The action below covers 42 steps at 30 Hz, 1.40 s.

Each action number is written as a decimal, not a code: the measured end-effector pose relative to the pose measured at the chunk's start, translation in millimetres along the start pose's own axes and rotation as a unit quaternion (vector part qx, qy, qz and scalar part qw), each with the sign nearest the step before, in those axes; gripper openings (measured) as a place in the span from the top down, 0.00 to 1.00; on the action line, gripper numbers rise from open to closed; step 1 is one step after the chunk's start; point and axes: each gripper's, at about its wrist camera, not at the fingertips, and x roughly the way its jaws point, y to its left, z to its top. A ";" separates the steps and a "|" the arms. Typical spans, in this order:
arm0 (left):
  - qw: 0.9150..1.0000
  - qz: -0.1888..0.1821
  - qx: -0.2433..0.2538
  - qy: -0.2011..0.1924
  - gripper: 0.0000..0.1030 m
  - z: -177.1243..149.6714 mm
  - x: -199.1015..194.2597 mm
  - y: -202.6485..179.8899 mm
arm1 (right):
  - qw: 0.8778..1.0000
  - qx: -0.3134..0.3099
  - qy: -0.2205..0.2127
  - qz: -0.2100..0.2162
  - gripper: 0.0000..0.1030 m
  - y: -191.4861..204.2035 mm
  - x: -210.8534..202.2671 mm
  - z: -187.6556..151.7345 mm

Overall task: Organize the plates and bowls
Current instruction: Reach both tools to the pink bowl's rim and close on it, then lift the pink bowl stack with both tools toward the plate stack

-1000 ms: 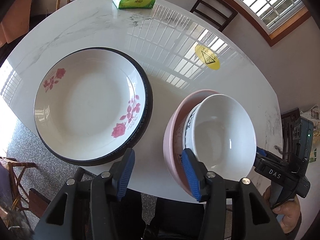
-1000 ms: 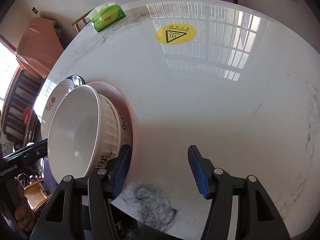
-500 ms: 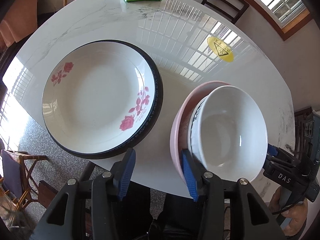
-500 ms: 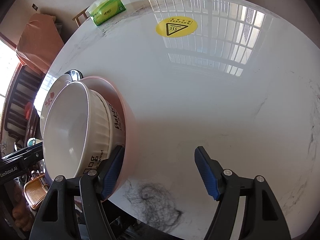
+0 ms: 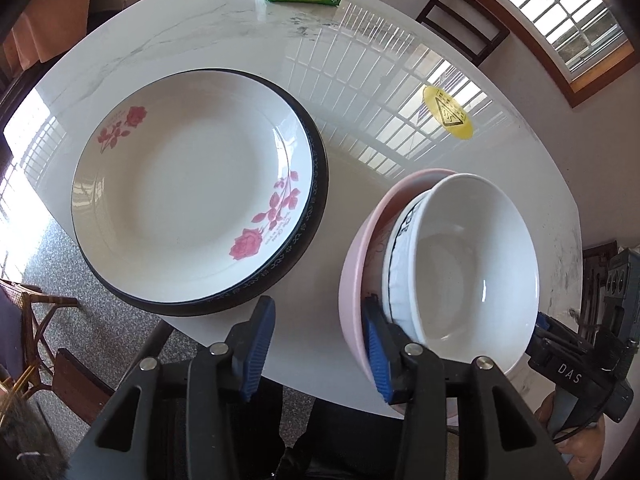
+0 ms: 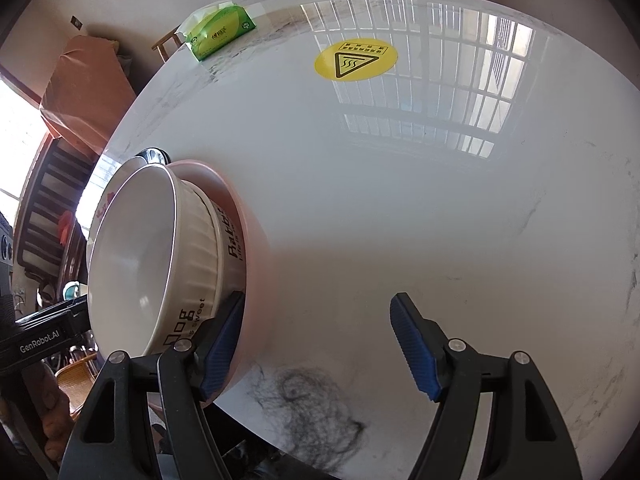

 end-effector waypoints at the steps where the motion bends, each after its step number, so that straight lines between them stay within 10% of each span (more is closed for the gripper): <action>1: 1.000 0.001 0.004 0.002 0.58 0.7 -0.3 0.8 | 1.000 0.000 0.004 -0.001 0.32 0.4 0.4 0.6; 9: 1.000 0.009 0.028 -0.008 0.60 -2.9 -2.1 -9.2 | 1.000 -0.003 0.020 0.002 0.45 4.6 0.2 3.9; 15: 0.998 0.002 0.053 -0.021 0.89 -7.3 -5.0 -25.0 | 1.000 -0.014 0.016 -0.010 0.45 10.2 -2.0 2.1; 30: 0.997 0.020 0.070 -0.036 0.91 -10.1 -6.4 -33.1 | 0.999 -0.040 0.017 -0.024 0.48 13.5 -5.1 2.1; 37: 0.996 0.019 0.075 -0.050 0.91 -10.5 -7.0 -35.4 | 0.997 -0.074 0.037 0.001 0.86 30.4 -6.4 4.7; 42: 0.995 0.022 0.079 -0.065 0.91 -12.8 -10.0 -39.4 | 0.998 -0.053 0.037 0.026 0.85 20.9 -5.8 5.3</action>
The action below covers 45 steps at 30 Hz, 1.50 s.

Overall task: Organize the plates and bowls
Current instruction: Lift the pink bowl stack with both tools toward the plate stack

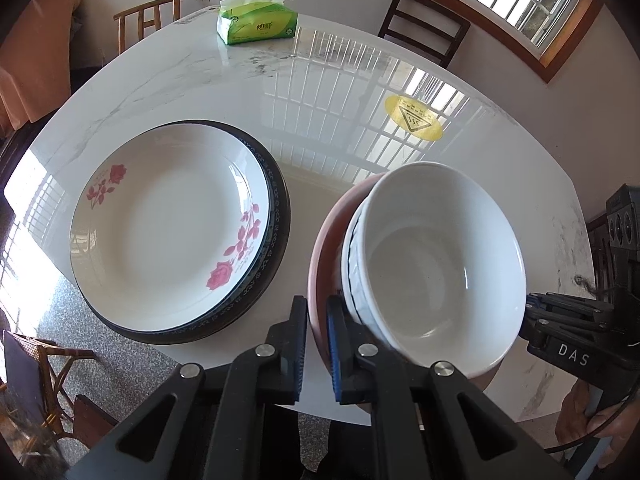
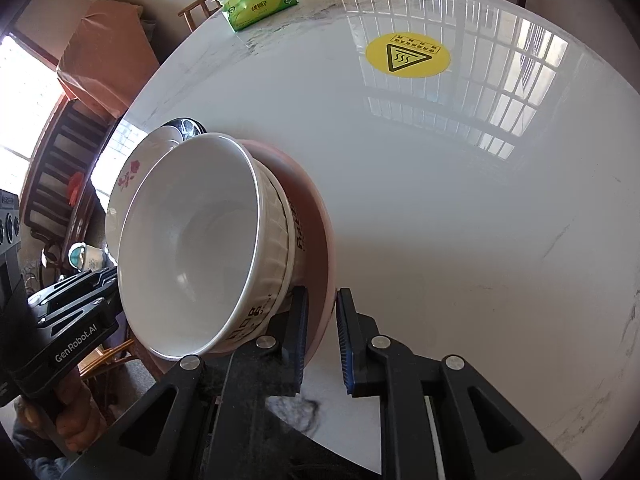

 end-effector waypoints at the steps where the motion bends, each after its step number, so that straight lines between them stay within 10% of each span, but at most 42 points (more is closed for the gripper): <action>1: 1.000 0.001 0.000 0.000 0.91 0.9 0.2 -1.4 | 1.000 0.002 -0.004 0.003 0.85 -0.8 -0.2 -1.5; 45: 0.999 0.024 0.016 -0.043 0.92 -3.3 -35.3 -8.1 | 0.998 0.028 -0.032 0.045 0.84 2.9 -8.7 -6.7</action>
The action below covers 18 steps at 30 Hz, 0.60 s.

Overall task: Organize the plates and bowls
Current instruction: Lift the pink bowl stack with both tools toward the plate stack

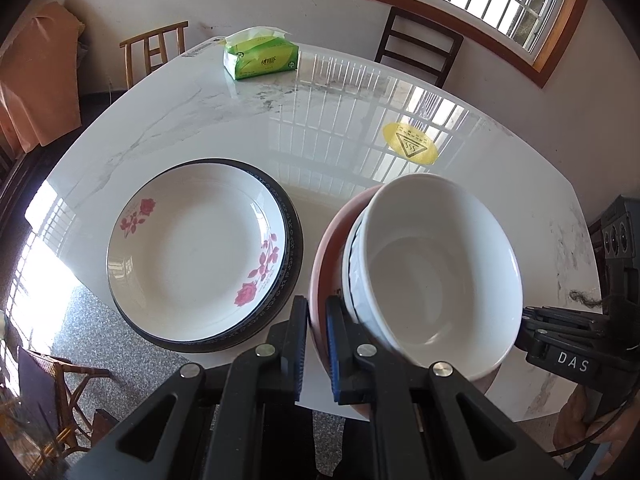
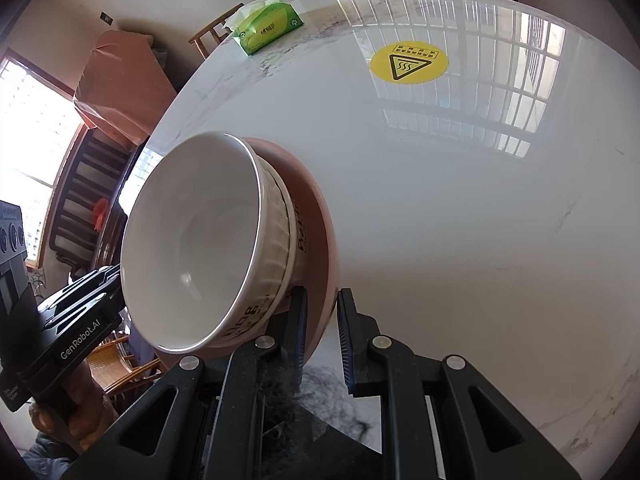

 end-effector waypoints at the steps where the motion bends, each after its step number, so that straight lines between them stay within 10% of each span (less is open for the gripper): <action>1: 1.000 0.001 -0.001 -0.001 0.92 0.3 -1.6 1.0 | 1.000 -0.001 0.001 0.000 0.84 1.7 -0.1 0.6; 18: 0.999 0.020 -0.029 -0.022 0.93 6.4 -27.7 39.9 | 1.000 -0.025 0.004 0.012 0.84 37.6 4.6 14.3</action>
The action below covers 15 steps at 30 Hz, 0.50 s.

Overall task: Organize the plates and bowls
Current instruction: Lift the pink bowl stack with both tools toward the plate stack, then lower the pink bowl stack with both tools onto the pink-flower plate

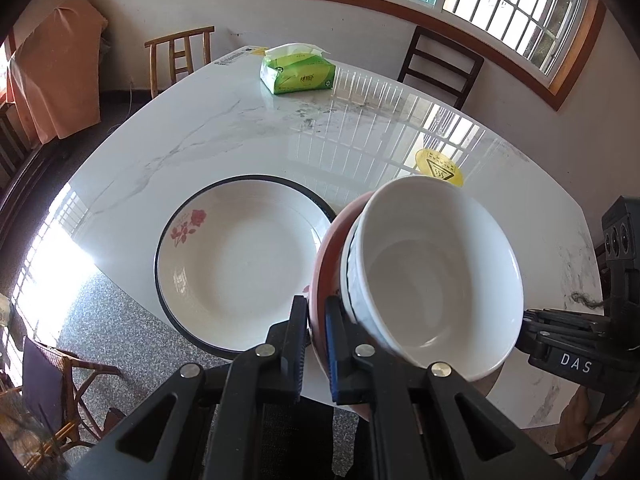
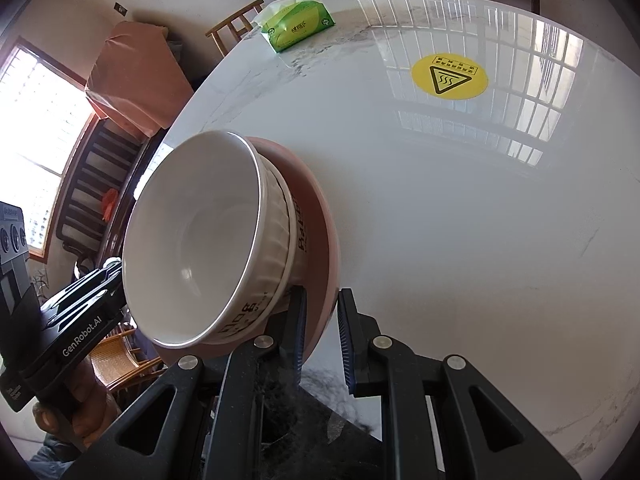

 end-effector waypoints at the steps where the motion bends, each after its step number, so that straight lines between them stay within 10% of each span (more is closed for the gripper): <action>1: 1.000 0.002 -0.002 -0.002 0.93 0.8 -1.5 3.3 | 1.000 -0.003 0.000 0.000 0.84 3.4 0.5 1.2; 15: 0.999 0.025 -0.038 -0.019 0.94 14.7 -14.0 53.4 | 0.999 -0.036 0.016 0.017 0.84 50.5 18.0 23.1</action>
